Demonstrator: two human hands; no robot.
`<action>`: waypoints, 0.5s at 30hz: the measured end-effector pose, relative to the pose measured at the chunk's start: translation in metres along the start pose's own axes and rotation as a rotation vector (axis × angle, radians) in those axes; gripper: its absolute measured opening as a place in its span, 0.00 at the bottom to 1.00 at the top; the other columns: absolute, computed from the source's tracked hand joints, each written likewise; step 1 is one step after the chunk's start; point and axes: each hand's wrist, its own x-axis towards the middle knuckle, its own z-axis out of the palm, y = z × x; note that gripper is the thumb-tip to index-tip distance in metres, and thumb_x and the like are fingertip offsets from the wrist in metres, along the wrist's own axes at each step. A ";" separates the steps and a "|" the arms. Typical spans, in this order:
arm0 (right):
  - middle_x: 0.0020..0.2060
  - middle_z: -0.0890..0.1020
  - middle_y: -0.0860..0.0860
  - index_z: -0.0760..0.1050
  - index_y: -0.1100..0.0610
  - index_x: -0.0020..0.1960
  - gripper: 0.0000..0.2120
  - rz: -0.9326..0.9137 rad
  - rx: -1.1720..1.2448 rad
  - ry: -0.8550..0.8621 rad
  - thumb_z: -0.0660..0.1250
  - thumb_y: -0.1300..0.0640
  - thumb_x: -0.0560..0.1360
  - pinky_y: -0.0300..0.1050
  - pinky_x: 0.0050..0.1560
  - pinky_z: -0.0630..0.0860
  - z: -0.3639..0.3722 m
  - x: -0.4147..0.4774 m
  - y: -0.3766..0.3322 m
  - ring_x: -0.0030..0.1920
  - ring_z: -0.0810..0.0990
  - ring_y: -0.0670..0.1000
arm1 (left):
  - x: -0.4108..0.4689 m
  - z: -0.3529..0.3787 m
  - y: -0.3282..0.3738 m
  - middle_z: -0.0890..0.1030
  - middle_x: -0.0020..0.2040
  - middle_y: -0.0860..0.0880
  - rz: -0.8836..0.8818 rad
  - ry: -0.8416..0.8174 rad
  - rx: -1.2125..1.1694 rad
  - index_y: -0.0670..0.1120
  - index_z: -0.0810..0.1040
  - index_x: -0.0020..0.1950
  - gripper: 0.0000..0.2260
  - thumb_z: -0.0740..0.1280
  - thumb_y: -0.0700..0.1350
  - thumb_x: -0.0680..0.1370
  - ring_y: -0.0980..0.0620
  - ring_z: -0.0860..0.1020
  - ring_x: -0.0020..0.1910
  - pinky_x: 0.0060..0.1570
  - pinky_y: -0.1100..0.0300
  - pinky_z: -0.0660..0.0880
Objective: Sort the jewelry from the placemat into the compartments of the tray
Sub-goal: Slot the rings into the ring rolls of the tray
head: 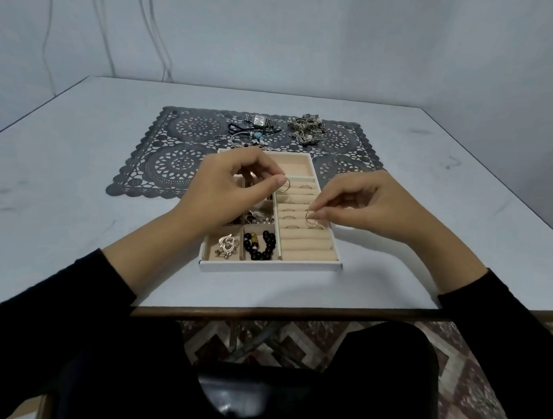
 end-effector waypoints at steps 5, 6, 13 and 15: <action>0.40 0.84 0.53 0.84 0.62 0.46 0.06 -0.019 -0.095 -0.099 0.75 0.65 0.69 0.42 0.48 0.78 -0.001 -0.002 -0.006 0.44 0.83 0.52 | -0.001 0.001 -0.001 0.82 0.39 0.53 0.027 0.014 0.033 0.46 0.83 0.46 0.03 0.74 0.43 0.75 0.59 0.78 0.38 0.42 0.68 0.74; 0.40 0.84 0.52 0.84 0.62 0.46 0.05 -0.028 -0.126 -0.119 0.74 0.66 0.70 0.42 0.47 0.78 -0.001 -0.002 -0.007 0.43 0.83 0.51 | -0.001 0.001 -0.002 0.82 0.39 0.53 0.026 0.015 0.035 0.46 0.83 0.46 0.03 0.74 0.43 0.75 0.59 0.78 0.38 0.42 0.67 0.74; 0.41 0.84 0.47 0.84 0.57 0.46 0.07 -0.061 -0.333 -0.242 0.73 0.66 0.71 0.42 0.45 0.78 -0.004 0.000 -0.017 0.42 0.82 0.48 | -0.002 0.001 0.002 0.82 0.39 0.53 0.043 0.017 0.061 0.44 0.83 0.46 0.03 0.74 0.43 0.75 0.60 0.78 0.38 0.42 0.69 0.74; 0.40 0.84 0.46 0.84 0.56 0.46 0.07 -0.047 -0.360 -0.279 0.73 0.65 0.71 0.41 0.45 0.78 -0.003 0.001 -0.020 0.43 0.82 0.48 | -0.002 0.001 0.003 0.82 0.39 0.54 0.044 0.020 0.064 0.44 0.83 0.46 0.03 0.74 0.43 0.75 0.61 0.78 0.38 0.42 0.69 0.74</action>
